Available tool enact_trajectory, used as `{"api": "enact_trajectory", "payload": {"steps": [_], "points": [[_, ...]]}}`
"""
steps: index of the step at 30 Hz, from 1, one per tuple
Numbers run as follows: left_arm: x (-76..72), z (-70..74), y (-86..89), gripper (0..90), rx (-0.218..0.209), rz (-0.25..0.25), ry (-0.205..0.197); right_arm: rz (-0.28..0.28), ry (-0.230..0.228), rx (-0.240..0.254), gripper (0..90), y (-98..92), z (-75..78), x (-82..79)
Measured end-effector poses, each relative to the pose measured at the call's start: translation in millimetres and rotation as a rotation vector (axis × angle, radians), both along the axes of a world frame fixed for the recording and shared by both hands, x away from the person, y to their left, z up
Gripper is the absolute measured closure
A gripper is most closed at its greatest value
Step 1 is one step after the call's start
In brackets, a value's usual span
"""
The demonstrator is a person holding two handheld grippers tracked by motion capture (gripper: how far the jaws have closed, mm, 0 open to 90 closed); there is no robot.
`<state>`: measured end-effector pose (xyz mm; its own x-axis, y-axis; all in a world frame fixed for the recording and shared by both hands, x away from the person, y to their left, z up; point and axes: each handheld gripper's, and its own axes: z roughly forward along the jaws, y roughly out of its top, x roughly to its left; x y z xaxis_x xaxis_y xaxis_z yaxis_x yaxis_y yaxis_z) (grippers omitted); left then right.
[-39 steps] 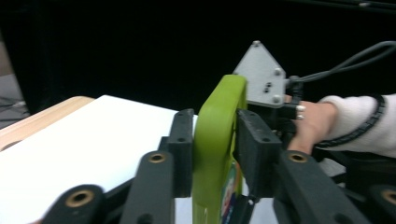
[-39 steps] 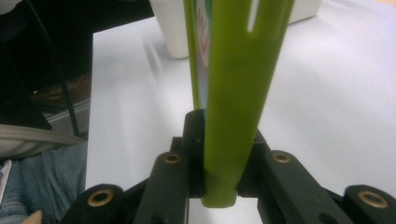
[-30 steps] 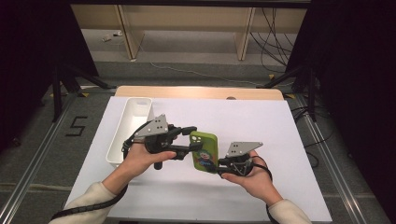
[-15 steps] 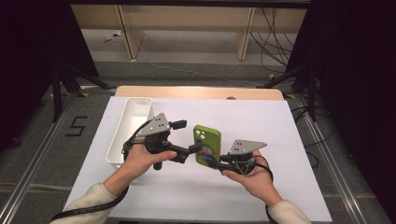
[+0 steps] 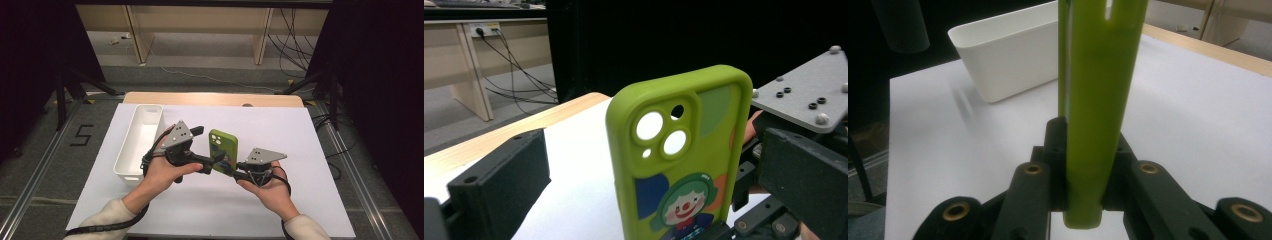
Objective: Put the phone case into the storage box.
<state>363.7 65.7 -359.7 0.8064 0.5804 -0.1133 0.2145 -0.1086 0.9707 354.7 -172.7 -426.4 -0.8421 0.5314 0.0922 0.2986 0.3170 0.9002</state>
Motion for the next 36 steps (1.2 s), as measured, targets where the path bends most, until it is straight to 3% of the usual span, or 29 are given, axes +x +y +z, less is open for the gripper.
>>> {"api": "enact_trajectory", "payload": {"steps": [6, 20, 36], "points": [[-4.2, -0.4, -14.9, 0.0, 0.016, 0.05, -0.024, -0.038, -0.012, 0.003, 78.6, 1.2, 1.0, 0.1], [1.0, -5.4, -30.7, 0.0, 0.035, 0.093, -0.023, -0.113, -0.03, 0.019, 78.5, 1.1, 1.4, 2.2], [4.8, -4.7, -38.8, 0.0, 0.009, 0.139, -0.044, -0.125, -0.018, 0.016, 78.5, 2.6, -0.9, 3.3]]}}
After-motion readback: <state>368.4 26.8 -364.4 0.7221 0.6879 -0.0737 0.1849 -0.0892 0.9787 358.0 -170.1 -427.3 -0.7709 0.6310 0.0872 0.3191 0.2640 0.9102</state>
